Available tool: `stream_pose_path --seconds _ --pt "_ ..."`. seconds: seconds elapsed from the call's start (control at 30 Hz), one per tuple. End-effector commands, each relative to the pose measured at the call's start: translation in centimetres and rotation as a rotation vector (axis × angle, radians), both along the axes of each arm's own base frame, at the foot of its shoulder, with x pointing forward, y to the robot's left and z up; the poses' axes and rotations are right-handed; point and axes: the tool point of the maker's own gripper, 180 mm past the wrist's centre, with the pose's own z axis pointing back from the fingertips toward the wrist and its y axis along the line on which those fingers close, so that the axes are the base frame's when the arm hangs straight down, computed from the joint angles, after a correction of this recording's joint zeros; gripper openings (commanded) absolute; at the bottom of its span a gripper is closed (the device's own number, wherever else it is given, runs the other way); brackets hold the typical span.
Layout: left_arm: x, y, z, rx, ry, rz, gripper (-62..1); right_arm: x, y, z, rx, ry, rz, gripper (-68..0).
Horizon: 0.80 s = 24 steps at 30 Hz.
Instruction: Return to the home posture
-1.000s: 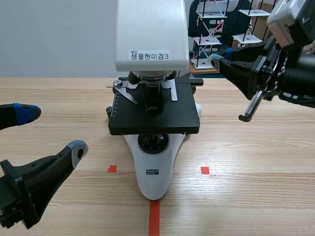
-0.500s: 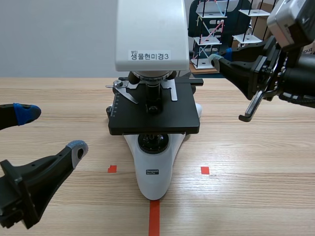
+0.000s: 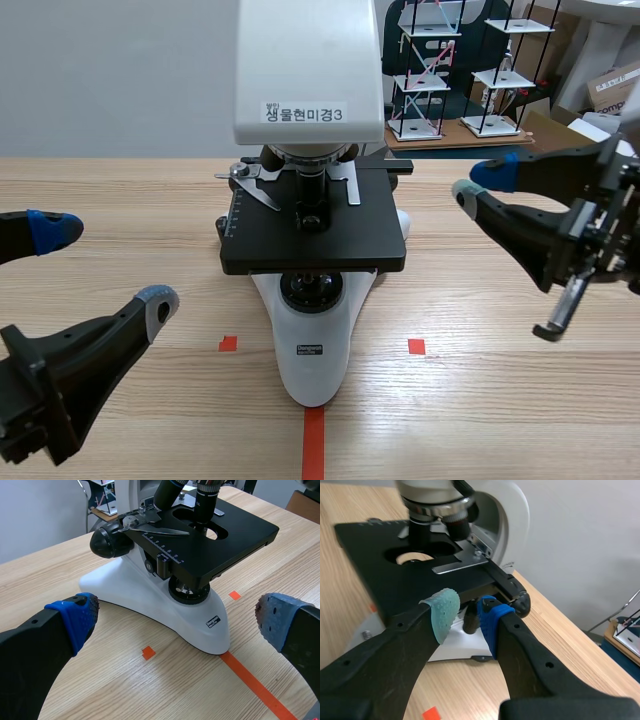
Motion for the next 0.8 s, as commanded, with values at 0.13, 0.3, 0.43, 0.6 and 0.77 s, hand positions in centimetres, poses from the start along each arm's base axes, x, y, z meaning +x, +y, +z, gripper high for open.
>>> stream_pose_path --seconds 0.13,0.3,0.43,0.6,0.77 --pt "0.0 -0.1 0.5 -0.016 -0.013 0.000 1.4 -2.3 -1.6 0.8 0.055 -0.019 -0.051 -26.4" --pt "0.0 -0.1 0.5 -0.016 -0.013 0.000 1.4 -4.5 -2.3 0.0 0.131 0.054 -0.075 -7.1" --pt "0.0 -0.1 0.5 -0.016 -0.013 0.000 1.4 -5.8 -2.9 -1.0 0.177 0.109 -0.133 -3.8" --pt "0.0 -0.1 0.5 -0.016 -0.013 0.000 1.4 -6.9 -2.7 -1.9 0.207 0.153 -0.163 -3.6" --pt "0.0 -0.1 0.5 -0.016 -0.012 0.000 1.4 -7.1 -2.5 -2.3 0.192 0.154 -0.164 -3.6"
